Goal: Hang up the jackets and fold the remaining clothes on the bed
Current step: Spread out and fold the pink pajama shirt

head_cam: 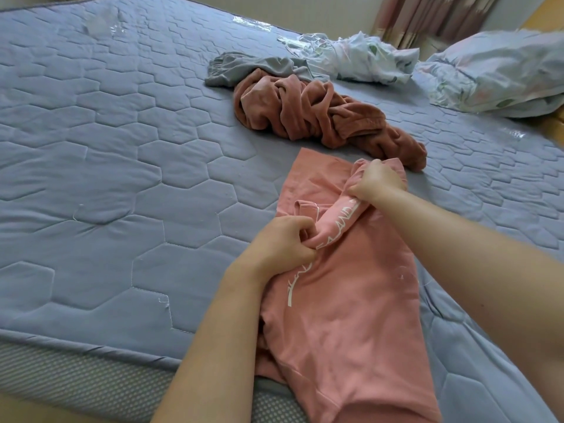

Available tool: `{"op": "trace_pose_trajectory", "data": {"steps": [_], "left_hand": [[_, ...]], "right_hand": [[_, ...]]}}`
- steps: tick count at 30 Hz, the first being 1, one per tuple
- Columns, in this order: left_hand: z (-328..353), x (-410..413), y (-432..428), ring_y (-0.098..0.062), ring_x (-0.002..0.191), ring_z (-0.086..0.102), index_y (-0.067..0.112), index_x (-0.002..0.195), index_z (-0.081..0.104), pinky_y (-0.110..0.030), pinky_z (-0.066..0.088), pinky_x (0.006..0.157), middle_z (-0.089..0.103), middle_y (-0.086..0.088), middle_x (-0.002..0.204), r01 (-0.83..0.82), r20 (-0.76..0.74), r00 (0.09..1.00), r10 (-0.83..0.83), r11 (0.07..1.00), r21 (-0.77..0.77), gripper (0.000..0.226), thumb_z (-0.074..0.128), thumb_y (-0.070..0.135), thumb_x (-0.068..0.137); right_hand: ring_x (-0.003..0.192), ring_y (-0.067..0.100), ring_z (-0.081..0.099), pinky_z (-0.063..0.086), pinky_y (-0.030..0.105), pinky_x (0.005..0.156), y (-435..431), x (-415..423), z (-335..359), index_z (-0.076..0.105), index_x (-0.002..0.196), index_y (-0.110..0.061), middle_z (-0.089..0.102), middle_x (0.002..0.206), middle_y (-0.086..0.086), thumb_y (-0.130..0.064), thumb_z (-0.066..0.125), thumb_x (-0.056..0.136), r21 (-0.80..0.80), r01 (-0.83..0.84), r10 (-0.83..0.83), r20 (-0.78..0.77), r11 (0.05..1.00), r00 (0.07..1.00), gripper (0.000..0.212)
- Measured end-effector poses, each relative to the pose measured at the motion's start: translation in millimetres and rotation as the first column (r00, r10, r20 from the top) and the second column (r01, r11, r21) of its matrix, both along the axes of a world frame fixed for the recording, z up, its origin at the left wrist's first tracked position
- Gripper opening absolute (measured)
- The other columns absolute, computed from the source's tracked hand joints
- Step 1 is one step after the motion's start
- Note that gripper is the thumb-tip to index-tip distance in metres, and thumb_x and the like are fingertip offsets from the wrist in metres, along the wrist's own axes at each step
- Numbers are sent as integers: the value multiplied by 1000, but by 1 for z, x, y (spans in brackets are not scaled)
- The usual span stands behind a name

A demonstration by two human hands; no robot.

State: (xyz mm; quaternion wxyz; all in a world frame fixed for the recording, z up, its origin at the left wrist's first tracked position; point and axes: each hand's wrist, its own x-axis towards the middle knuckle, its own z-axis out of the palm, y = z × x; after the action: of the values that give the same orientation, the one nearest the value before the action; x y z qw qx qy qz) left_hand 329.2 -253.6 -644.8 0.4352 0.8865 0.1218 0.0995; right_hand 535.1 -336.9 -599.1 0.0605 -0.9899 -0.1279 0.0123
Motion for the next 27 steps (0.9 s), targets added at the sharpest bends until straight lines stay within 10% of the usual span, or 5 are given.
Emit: {"op": "trace_pose_trajectory", "data": {"steps": [6,15,22,27], "left_hand": [[-3,0,0,-8,74,55,20,88,64,-23,37,65,61,8,78,-92,-3,996,92,995,-45,23,70,41,80],[-2,1,10,-13,83,64,26,103,69,-29,51,78,69,6,88,-274,27,953,301,896,-349,30,59,25,75],[-11,-10,34,-18,96,63,18,108,69,-28,48,80,69,-1,100,-381,-163,924,346,877,-292,26,56,16,86],[-16,-9,35,-16,95,63,19,107,68,-26,46,76,68,1,100,-369,-162,928,335,882,-292,23,55,20,87]], "right_hand": [[103,30,62,49,38,95,-8,12,-8,55,120,-5,63,110,13,-38,58,86,313,182,-114,-224,932,968,48],[103,30,63,49,30,84,52,17,20,64,116,-4,67,109,13,-46,55,88,591,51,11,-102,805,995,52],[84,22,61,47,30,75,94,-18,-1,59,109,-7,62,100,12,-38,49,95,372,-236,343,-254,898,905,36],[134,30,37,26,39,112,70,-40,-35,45,136,-5,43,144,15,-22,41,98,273,-470,448,143,839,883,42]]}}
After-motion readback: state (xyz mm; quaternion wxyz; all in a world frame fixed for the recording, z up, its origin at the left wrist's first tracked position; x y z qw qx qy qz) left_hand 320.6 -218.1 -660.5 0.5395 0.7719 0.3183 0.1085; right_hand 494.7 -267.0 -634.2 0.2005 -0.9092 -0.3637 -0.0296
